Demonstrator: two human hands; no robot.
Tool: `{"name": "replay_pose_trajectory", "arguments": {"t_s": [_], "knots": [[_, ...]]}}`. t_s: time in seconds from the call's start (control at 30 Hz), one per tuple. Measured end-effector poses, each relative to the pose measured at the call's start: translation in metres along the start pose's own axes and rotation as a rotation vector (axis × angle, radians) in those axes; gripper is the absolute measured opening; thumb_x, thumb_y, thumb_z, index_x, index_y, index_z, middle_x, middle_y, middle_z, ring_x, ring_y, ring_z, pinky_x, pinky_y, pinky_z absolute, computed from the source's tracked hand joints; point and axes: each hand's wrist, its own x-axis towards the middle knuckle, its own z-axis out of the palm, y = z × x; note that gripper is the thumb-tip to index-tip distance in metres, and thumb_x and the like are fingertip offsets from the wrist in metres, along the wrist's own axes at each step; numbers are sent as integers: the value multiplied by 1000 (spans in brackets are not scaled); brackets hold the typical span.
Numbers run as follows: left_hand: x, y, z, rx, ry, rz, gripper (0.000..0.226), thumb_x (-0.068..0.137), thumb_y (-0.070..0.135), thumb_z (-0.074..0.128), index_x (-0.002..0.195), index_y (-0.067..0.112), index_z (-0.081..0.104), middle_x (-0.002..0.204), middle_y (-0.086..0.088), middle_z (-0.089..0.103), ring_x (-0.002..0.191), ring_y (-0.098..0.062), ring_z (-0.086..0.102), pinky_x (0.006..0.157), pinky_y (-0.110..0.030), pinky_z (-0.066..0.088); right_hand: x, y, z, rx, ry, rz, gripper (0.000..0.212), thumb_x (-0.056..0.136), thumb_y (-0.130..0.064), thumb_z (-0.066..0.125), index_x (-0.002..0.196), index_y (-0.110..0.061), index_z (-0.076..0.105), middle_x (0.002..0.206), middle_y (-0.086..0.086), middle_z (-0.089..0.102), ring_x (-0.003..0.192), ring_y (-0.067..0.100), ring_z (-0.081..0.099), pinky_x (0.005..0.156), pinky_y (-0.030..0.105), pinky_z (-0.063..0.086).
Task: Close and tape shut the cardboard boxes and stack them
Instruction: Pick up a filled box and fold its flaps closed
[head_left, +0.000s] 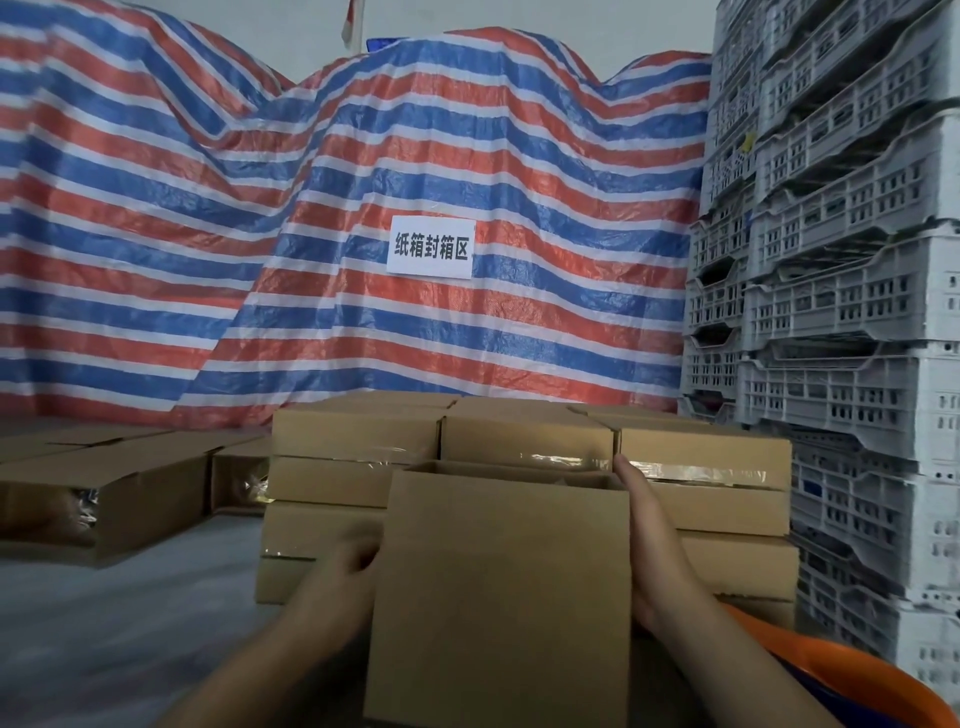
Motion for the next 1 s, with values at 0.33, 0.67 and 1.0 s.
{"name": "replay_pose_trajectory", "arguments": {"t_s": [0.33,0.67,1.0], "knots": [[11,-3,-7,-63,298,87,17,96,22,57,85,11,63,80,-17,66,77,-33,64,78,-54,53,5,0,-3,58,-39,10,57,97,-56,44,77,-19,83,84,12,77,70,24,74,69,35,50],[8,1,-9,-75,380,130,16,93,23,60,83,11,61,88,-4,65,84,-22,62,84,-52,52,6,1,-2,53,-12,12,56,96,-56,45,78,-19,83,84,12,76,70,24,74,70,36,51],[7,10,-3,-235,305,97,56,91,62,29,82,19,64,75,-4,66,76,-22,61,74,-35,44,6,5,-3,62,-3,36,59,97,-51,44,70,-15,82,74,12,75,61,22,72,68,36,47]]}}
